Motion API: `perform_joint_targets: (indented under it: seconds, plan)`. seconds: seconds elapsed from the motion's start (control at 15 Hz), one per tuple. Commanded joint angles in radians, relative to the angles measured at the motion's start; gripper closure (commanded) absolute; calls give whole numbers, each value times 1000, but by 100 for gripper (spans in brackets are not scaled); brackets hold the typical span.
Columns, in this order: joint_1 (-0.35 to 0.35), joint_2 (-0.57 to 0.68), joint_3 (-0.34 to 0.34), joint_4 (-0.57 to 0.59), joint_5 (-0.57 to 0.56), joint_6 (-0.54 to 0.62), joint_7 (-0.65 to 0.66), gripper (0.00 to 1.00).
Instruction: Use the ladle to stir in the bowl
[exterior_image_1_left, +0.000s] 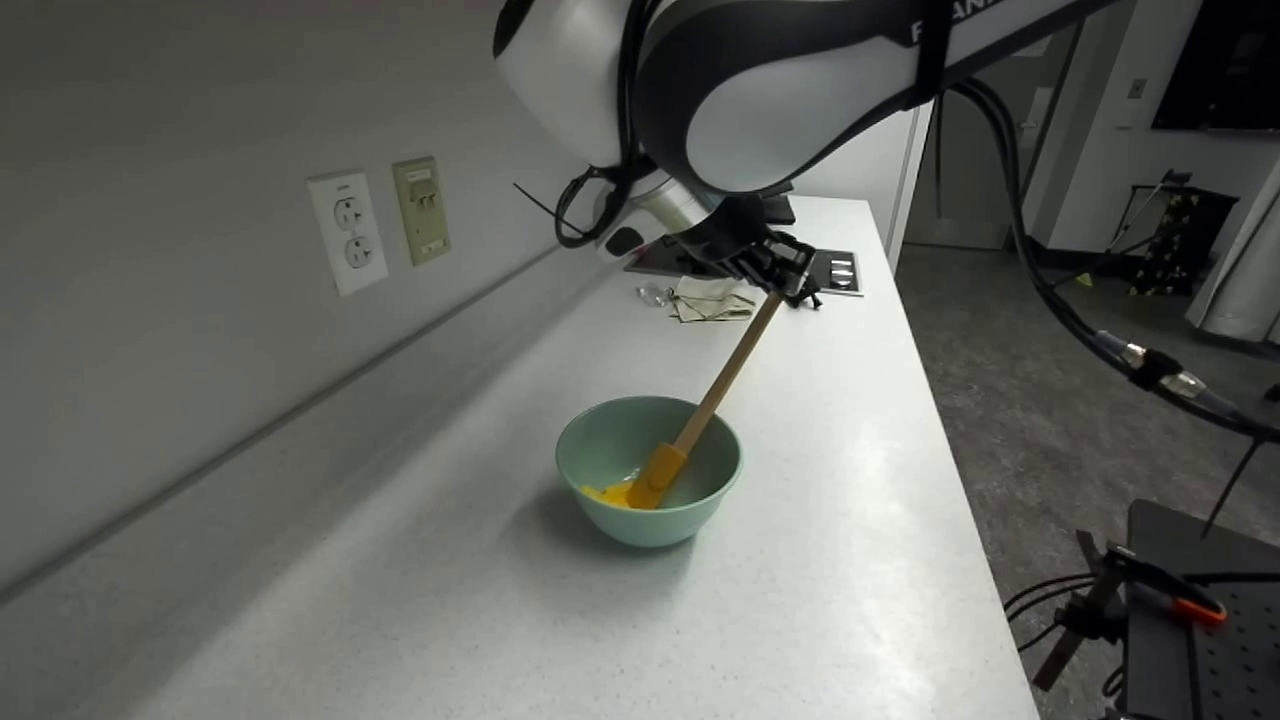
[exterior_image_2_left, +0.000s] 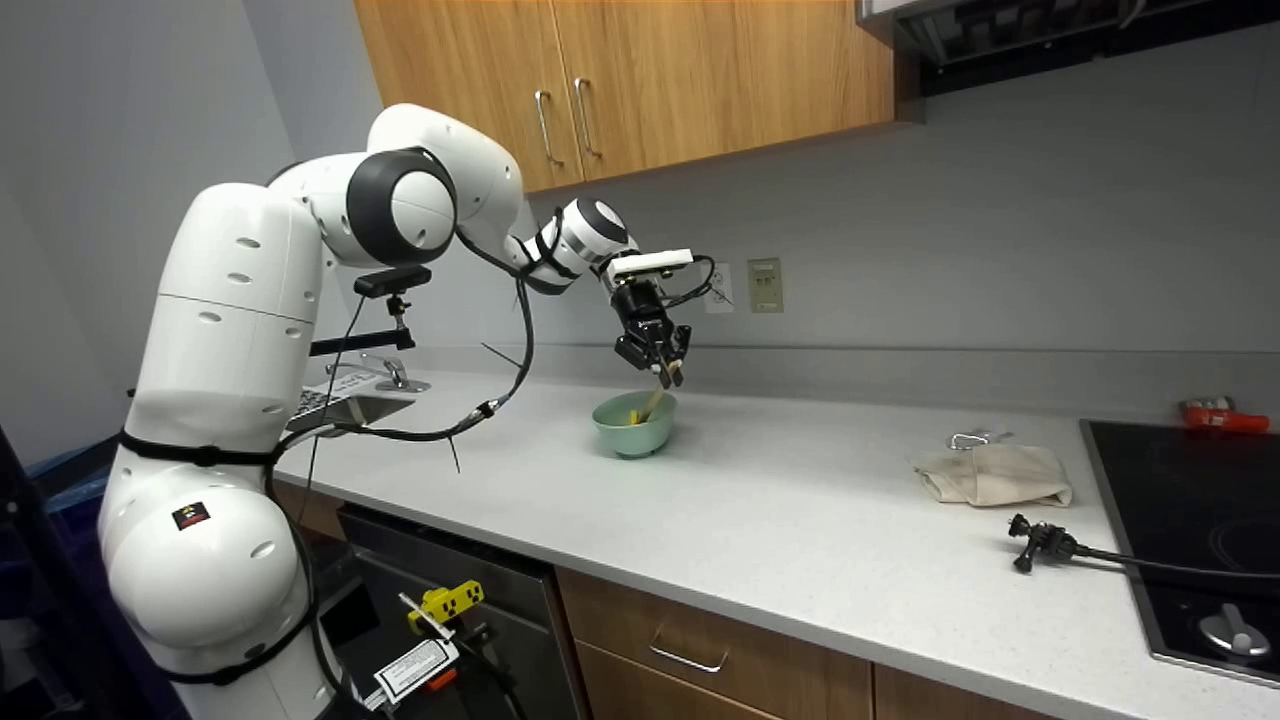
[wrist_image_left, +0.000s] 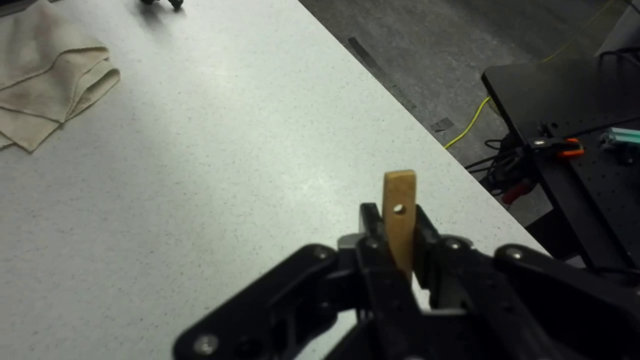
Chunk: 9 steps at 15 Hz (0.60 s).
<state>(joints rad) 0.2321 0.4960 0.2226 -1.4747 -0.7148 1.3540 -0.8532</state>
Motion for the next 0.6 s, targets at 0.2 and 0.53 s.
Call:
perform_joint_targets:
  seconds: [0.2,0.53]
  plan:
    - [5,-63,-3,-31,4,-2,-5,96]
    - [15,-74,-11,-33,-44,-51,-7,96]
